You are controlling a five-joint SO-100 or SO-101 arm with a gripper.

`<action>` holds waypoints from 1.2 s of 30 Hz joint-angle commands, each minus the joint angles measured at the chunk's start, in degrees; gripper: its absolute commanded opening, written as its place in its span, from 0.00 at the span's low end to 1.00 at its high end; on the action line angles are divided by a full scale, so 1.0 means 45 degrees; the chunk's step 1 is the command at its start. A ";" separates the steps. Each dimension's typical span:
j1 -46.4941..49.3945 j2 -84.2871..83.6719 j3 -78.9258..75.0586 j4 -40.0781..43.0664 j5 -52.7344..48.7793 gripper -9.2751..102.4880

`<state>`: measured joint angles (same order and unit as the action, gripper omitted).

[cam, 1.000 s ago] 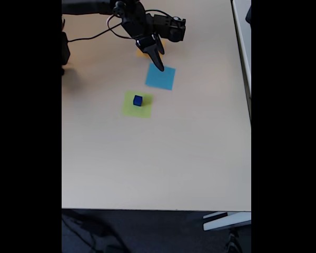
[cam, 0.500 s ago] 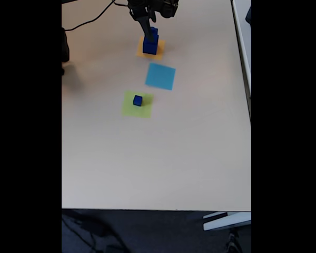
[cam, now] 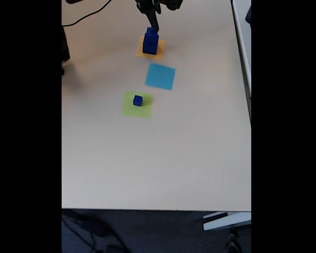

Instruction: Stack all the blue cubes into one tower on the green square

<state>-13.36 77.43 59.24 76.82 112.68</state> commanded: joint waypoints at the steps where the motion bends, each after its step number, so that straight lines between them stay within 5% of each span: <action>1: -0.0469 0.0000 -0.0898 0.0078 0.0625 0.36; 9: -0.1055 -0.0625 -0.0703 0.0488 0.1582 0.34; 36: -0.0195 -0.0898 0.0684 -0.0918 -0.0195 0.32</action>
<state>-13.71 72.60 62.31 73.83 111.88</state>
